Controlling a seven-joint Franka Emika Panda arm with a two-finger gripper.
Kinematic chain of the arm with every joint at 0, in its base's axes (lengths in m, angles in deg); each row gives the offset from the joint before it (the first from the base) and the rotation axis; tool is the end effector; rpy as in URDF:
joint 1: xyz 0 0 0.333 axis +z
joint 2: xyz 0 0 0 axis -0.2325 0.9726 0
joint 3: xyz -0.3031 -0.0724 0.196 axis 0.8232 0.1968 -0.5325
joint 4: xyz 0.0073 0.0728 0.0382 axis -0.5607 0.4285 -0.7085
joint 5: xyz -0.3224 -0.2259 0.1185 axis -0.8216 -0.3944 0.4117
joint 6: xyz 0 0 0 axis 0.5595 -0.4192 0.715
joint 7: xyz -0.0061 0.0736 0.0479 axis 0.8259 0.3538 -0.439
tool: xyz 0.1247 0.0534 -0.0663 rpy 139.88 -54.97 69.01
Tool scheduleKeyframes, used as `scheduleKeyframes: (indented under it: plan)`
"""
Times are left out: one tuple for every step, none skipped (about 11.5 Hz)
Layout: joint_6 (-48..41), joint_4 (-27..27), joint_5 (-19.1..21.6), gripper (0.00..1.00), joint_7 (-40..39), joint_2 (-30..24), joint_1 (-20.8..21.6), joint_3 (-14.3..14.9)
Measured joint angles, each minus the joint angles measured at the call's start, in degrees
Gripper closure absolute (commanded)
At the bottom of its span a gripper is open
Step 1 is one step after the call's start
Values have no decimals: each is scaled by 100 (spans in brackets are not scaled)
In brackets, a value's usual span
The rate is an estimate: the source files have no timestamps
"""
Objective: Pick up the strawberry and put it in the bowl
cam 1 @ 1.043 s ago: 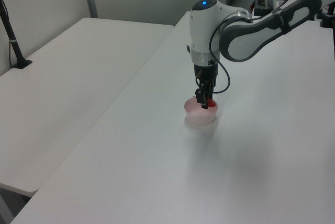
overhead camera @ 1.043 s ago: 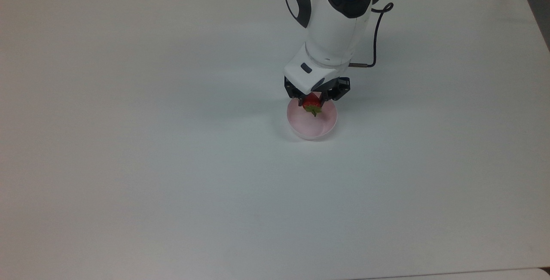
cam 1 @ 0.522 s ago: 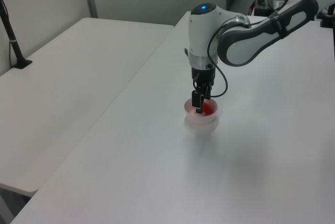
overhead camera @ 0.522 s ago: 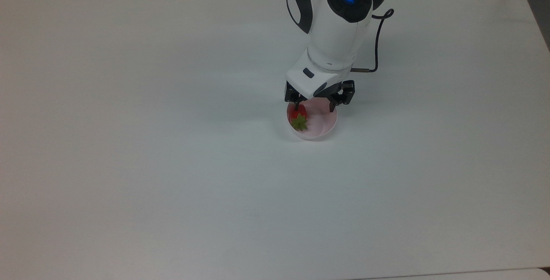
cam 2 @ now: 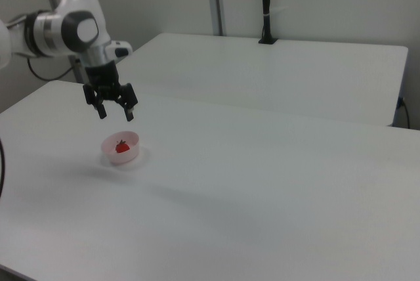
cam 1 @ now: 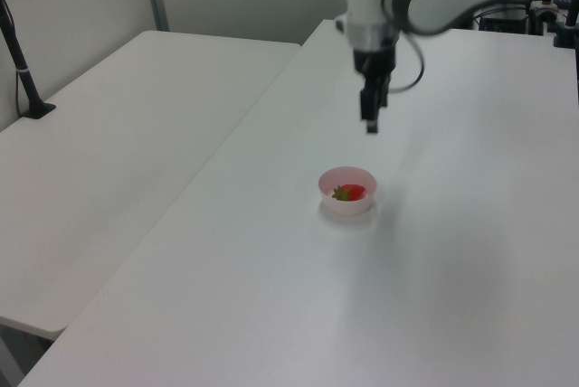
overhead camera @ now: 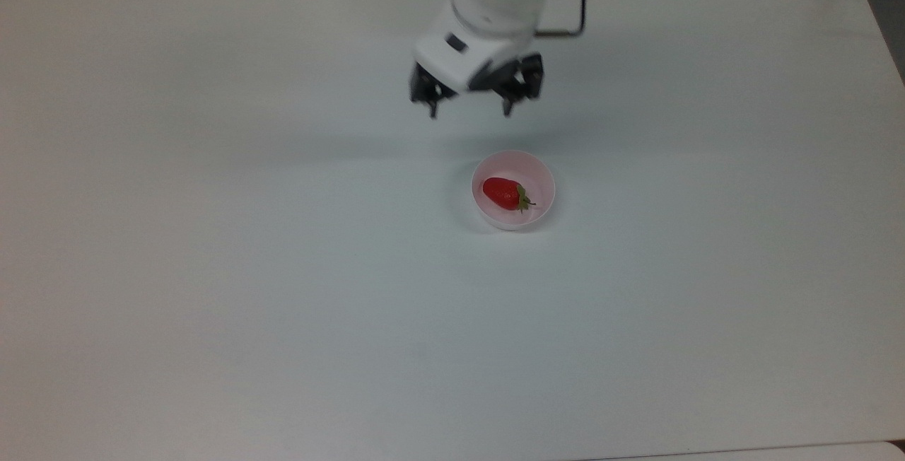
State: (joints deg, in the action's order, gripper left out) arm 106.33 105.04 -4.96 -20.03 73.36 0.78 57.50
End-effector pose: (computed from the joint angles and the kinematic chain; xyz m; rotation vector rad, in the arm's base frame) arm 0.6487 0.1475 0.4688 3.0493 0.1687 -0.0764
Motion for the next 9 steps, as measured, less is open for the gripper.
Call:
scheduleKeyframes:
  plan:
    - [-384,0,0,0,-306,-273,-156,4]
    - [-705,2,0,0,-576,-541,-321,7]
    - [-942,5,0,0,-729,-804,-494,9]
    - [-1095,17,0,0,-799,-1047,-665,13]
    - [-1173,40,0,0,-808,-1236,-819,15]
    - [-1236,67,0,0,-812,-1363,-955,16]
    - [-1263,84,0,0,-820,-1413,-1043,16]
    - [-1263,95,0,0,-821,-1415,-1074,16]
    - [-1263,111,0,0,-821,-1414,-1078,16]
